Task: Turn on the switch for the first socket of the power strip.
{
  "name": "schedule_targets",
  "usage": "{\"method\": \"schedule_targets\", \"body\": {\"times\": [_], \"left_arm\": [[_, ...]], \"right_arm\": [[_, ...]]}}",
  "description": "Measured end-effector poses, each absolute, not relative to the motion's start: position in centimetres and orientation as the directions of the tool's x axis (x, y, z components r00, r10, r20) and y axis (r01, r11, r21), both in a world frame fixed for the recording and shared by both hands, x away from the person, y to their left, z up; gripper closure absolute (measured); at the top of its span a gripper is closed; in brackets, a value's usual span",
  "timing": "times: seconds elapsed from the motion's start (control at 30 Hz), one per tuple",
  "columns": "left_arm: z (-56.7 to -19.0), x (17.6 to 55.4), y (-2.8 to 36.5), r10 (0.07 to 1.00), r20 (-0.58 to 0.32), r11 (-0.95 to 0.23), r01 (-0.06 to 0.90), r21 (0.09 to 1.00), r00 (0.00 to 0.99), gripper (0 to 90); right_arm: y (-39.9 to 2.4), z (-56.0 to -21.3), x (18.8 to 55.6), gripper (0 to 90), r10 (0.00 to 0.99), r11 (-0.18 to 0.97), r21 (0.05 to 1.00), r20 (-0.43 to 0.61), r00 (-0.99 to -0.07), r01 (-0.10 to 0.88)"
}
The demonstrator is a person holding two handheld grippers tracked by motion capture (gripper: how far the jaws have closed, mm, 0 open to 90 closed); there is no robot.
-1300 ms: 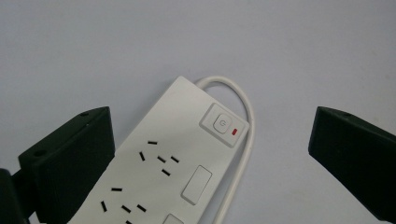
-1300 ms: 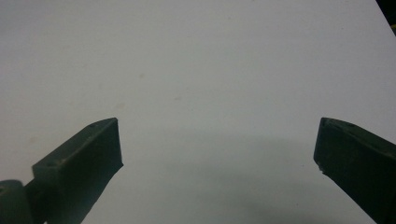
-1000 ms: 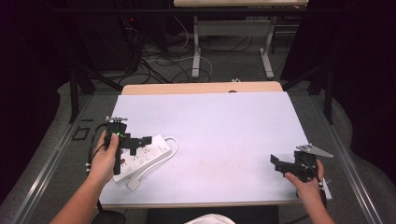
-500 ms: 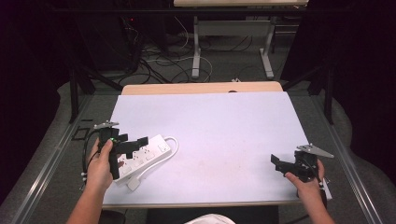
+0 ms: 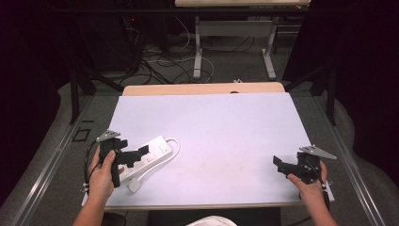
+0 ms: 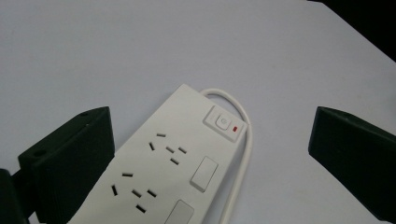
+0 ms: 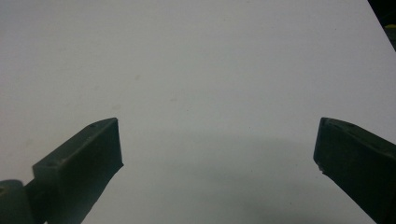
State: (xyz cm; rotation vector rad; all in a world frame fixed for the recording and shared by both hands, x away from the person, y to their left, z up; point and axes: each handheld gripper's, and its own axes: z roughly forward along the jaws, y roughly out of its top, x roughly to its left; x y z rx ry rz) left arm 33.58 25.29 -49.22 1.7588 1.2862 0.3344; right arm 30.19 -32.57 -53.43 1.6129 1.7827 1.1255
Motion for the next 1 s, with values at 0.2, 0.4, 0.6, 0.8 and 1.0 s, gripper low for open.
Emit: {"method": "schedule_targets", "body": {"times": [0.2,0.4,0.6,0.8,1.0], "left_arm": [[-50.6,33.1,25.8,0.874,-0.249,-0.065,0.608,0.792,0.418,0.1],[-51.8,32.8,26.5,0.869,-0.218,-0.098,0.587,0.804,0.444,0.1],[-52.8,32.9,26.8,0.869,-0.223,-0.099,0.598,0.795,0.442,0.1],[-53.6,33.1,26.4,0.866,-0.228,-0.105,0.608,0.787,0.444,0.1],[-54.1,33.3,25.9,0.86,-0.23,-0.118,0.616,0.779,0.455,0.1]], "right_arm": [[-32.6,-53.5,30.2,0.4,0.968,-0.039,0.822,0.171,-0.182,0.568],[-32.6,-53.5,30.2,0.5,0.967,-0.035,0.82,0.171,-0.187,0.571],[-32.6,-53.6,30.3,0.6,0.967,-0.046,0.814,0.181,-0.178,0.579],[-32.8,-53.7,30.4,0.9,0.967,-0.038,0.813,0.177,-0.184,0.581],[-32.8,-53.8,30.5,1.0,0.967,-0.046,0.811,0.184,-0.179,0.584]]}}
